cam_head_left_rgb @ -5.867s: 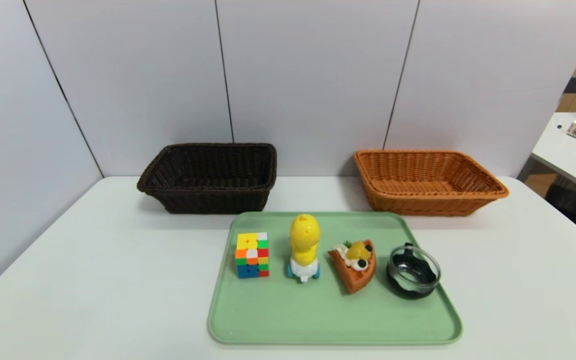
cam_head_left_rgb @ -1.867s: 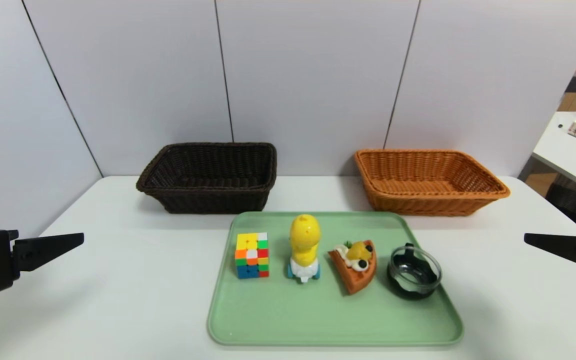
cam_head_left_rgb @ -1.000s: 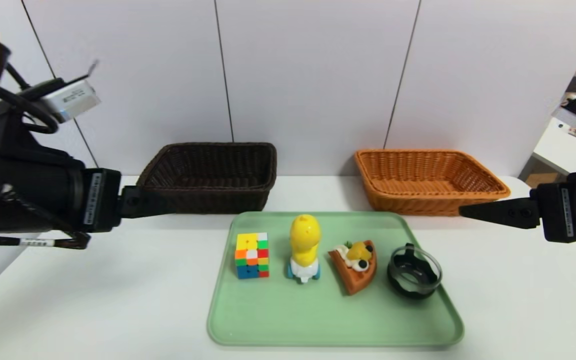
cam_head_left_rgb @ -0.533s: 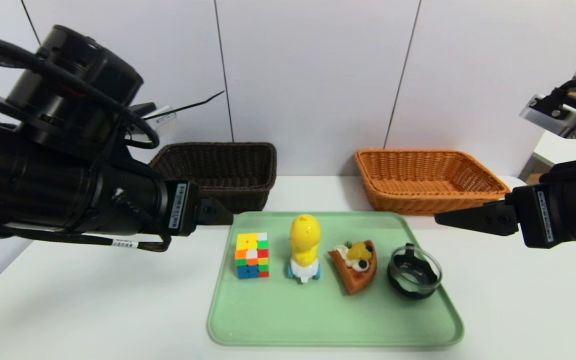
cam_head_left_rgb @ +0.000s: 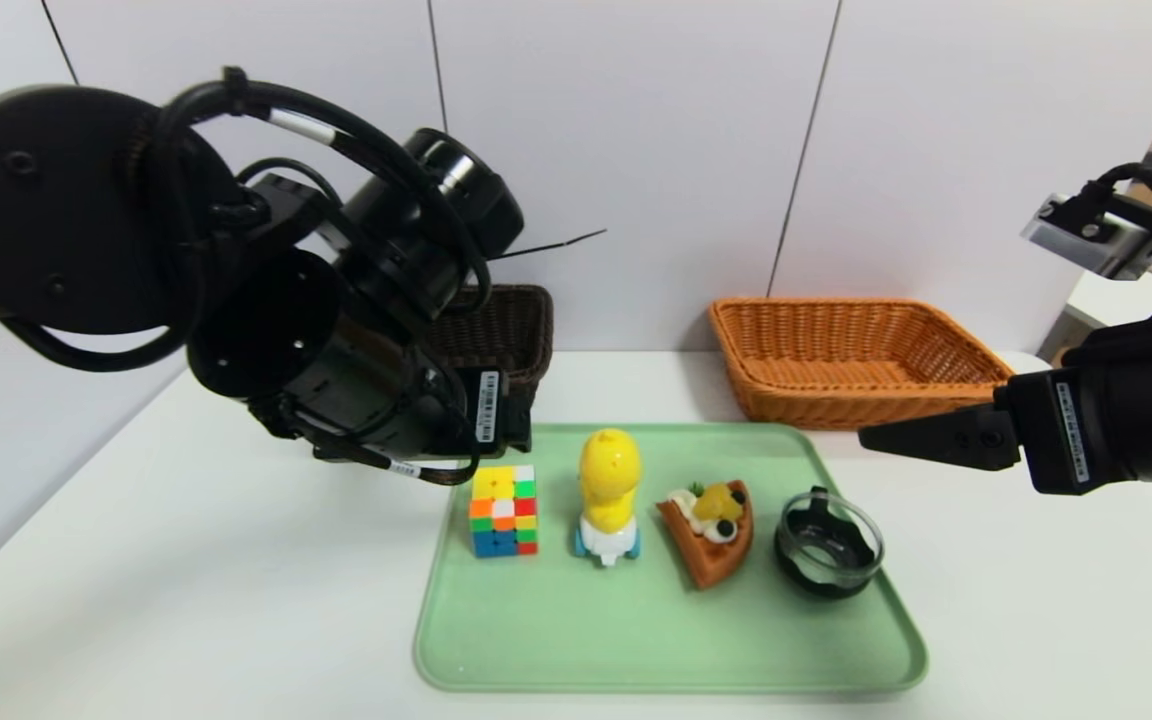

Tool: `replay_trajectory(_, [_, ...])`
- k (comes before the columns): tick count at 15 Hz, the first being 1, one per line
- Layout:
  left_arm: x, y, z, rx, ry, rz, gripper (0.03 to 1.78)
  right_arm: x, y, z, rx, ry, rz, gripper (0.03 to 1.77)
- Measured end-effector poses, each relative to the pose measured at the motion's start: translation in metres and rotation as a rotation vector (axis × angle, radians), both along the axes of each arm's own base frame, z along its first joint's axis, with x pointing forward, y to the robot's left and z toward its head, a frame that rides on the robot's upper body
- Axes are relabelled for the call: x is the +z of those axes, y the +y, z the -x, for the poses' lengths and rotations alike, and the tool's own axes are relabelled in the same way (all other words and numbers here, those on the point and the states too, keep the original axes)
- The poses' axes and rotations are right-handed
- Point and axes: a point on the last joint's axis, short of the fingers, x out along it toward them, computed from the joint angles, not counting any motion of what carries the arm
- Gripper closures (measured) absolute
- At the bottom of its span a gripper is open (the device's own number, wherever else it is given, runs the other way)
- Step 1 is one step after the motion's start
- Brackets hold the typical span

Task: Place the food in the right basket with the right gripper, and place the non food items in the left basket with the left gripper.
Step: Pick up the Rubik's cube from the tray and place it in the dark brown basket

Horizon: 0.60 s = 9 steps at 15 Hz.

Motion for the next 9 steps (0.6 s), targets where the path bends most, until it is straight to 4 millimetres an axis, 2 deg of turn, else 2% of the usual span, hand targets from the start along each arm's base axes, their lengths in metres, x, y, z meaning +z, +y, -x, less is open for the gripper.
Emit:
replay_trajectory(5, [-0.027, -0.016, -0.016, 0.032, 0.065, -0.032, 0.12, -0.004, 0.0, -0.001, -0.014, 0.02, -0.008, 0.09])
replay_trajectory(9, [-0.04, -0.023, -0.023, 0.034, 0.093, -0.053, 0.12, -0.006, -0.001, 0.0, -0.015, 0.026, -0.006, 0.09])
